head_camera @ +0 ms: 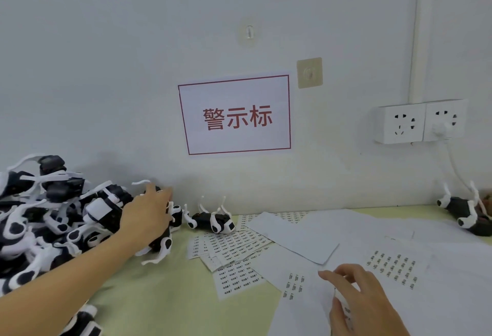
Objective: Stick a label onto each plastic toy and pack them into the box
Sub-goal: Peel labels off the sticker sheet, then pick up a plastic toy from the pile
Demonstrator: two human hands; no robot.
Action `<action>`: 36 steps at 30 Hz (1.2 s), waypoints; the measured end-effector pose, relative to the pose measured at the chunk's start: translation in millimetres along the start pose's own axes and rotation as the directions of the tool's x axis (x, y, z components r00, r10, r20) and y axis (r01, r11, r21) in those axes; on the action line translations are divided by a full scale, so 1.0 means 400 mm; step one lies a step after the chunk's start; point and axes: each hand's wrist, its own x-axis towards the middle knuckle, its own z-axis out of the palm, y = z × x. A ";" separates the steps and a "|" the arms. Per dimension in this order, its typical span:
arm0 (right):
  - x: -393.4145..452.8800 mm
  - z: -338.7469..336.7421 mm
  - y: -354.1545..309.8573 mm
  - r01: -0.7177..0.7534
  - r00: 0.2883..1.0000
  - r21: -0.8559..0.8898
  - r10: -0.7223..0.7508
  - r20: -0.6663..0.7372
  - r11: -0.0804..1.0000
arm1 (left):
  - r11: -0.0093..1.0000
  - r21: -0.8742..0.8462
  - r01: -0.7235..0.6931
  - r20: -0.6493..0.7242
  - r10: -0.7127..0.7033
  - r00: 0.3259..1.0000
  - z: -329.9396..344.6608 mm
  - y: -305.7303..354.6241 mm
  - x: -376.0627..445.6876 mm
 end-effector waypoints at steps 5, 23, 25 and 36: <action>-0.002 -0.010 -0.009 0.016 0.999 0.087 -0.020 0.049 0.996 | 0.897 -0.437 0.067 -0.118 -0.131 0.984 -0.096 0.064 -0.001; 0.005 -0.049 0.005 -0.520 0.831 0.648 0.506 0.233 0.556 | -0.415 -0.875 0.248 0.303 -0.073 0.950 -0.003 0.556 -0.333; 0.007 -0.050 0.010 -0.519 0.837 0.634 0.492 0.239 0.573 | -0.431 -0.859 0.278 0.339 -0.070 0.938 0.015 0.555 -0.327; 0.010 -0.050 0.023 -0.462 0.845 0.682 0.514 0.145 0.567 | 0.200 -0.971 0.133 0.162 0.140 0.977 0.042 0.461 -0.269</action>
